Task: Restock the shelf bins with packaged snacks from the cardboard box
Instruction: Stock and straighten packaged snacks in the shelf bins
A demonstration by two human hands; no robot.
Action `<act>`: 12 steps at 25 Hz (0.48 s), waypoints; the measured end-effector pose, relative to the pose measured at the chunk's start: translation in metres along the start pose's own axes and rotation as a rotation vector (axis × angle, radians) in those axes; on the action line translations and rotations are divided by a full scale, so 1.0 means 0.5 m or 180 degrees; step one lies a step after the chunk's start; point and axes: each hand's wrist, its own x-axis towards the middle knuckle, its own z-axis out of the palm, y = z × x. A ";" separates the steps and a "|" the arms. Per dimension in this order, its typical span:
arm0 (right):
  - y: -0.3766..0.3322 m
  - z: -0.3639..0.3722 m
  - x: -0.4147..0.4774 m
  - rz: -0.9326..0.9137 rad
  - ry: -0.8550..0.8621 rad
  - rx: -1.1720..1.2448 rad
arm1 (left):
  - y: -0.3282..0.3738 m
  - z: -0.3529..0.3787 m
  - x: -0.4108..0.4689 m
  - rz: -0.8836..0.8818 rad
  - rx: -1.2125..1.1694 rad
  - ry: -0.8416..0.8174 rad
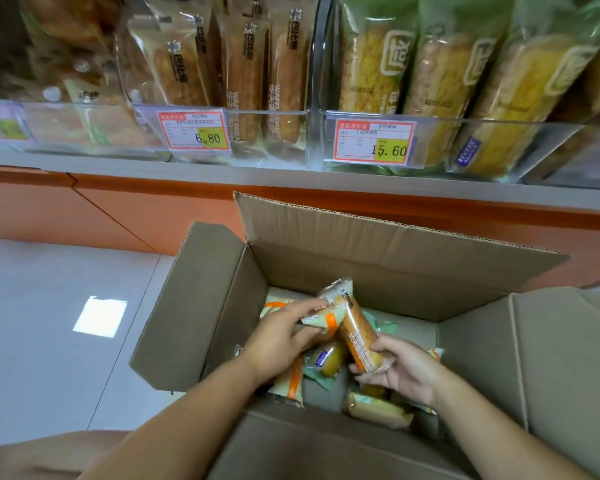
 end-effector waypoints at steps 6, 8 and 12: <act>0.017 0.011 -0.045 -0.0034 -0.0058 0.0507 | 0.058 0.038 -0.084 0.0121 -0.0711 -0.0631; 0.020 0.014 -0.058 -0.0155 -0.0013 0.0582 | 0.078 0.059 -0.103 -0.0195 -0.1102 -0.0793; 0.026 0.030 -0.081 -0.0328 0.0053 0.0727 | 0.097 0.087 -0.107 -0.1013 -0.2330 -0.0037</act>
